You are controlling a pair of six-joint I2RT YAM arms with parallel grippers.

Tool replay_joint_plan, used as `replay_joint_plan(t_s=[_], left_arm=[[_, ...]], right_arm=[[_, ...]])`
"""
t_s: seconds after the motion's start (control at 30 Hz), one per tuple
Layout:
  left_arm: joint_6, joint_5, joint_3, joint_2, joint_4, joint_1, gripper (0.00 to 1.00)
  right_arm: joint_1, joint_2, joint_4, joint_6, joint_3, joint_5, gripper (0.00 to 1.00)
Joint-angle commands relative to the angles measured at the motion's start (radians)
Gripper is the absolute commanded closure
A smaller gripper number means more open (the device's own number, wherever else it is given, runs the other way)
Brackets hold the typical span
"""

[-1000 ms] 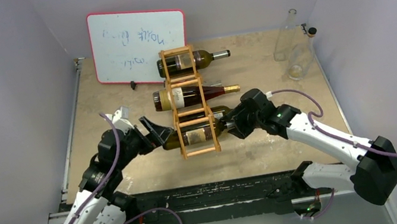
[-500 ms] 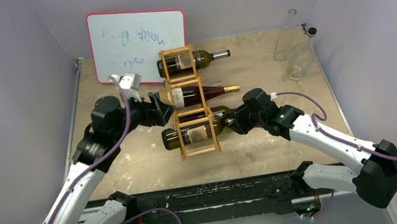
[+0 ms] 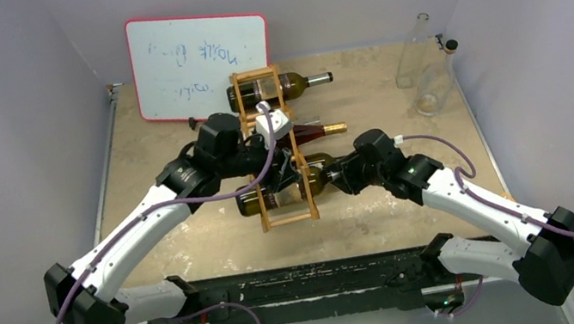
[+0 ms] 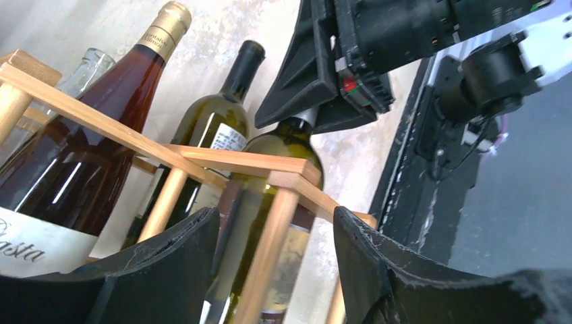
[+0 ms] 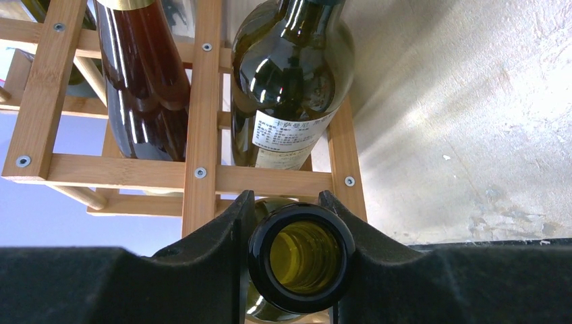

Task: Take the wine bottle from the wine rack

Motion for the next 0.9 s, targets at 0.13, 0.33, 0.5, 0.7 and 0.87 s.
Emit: replay_joint_plan(t_s=[0.13, 0.33, 0.5, 0.7, 0.87], left_arm=[[0.285, 0.015, 0.117, 0.148, -0.186, -0.002, 0.43], [0.279, -0.022, 0.025, 0.105, -0.092, -0.002, 0.53], [0.277, -0.055, -0.062, 0.032, -0.013, -0.003, 0.62], [0.288, -0.038, -0.073, 0.02, -0.016, -0.003, 0.77], [0.291, -0.04, -0.085, 0.01, -0.021, -0.003, 0.81]], right_arm=[[0.003, 0.016, -0.05, -0.09, 0.017, 0.056, 0.9], [0.004, 0.027, -0.077, -0.108, 0.026, 0.072, 1.0], [0.004, -0.014, -0.085, -0.127, 0.01, 0.112, 1.0], [0.003, -0.128, -0.078, -0.11, -0.057, 0.189, 1.0], [0.002, -0.269, -0.02, -0.113, -0.143, 0.253, 1.0]])
